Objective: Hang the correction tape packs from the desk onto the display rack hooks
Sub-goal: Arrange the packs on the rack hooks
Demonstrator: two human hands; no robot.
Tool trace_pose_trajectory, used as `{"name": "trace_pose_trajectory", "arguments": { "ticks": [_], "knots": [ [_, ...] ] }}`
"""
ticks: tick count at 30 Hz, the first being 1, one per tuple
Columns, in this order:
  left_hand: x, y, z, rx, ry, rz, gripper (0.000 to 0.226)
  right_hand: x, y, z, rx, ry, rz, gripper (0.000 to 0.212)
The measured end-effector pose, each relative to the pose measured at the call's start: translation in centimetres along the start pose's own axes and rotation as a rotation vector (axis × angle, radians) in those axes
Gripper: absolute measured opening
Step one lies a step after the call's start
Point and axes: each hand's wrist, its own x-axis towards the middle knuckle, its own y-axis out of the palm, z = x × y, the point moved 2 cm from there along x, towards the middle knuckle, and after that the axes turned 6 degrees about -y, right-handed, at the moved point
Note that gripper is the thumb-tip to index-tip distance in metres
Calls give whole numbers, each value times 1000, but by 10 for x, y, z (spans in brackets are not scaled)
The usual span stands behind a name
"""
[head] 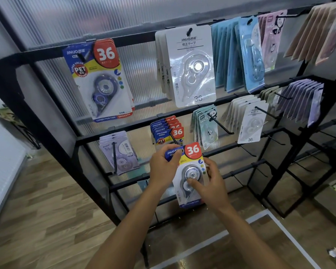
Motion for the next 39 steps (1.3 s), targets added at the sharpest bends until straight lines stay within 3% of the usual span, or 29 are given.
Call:
{"name": "trace_pose_trajectory", "arguments": {
  "ticks": [5,11,16,22,25,32,35,39],
  "knots": [
    [3,-3,4,25,20,6,10,3,4,-6,-12,20,18,56],
    [13,-2,0,69,41,-149,20,37,20,-11,-75,46,111,46],
    [26,-2,1,281,-12,-343,41,80,37,-16,-239,-32,200,53],
    [20,1,12,441,-54,-388,51,104,51,-26,-388,76,242,58],
    [8,1,17,453,-74,-381,49,86,49,-32,-516,64,255,70],
    [-38,-22,34,492,-164,-331,45,24,55,-23,-623,178,73,84],
    [-73,-47,43,531,-213,-337,36,-13,70,-14,-601,174,154,74],
    [-141,-102,51,605,-221,-374,31,-79,113,10,-536,14,430,45]
  ]
}}
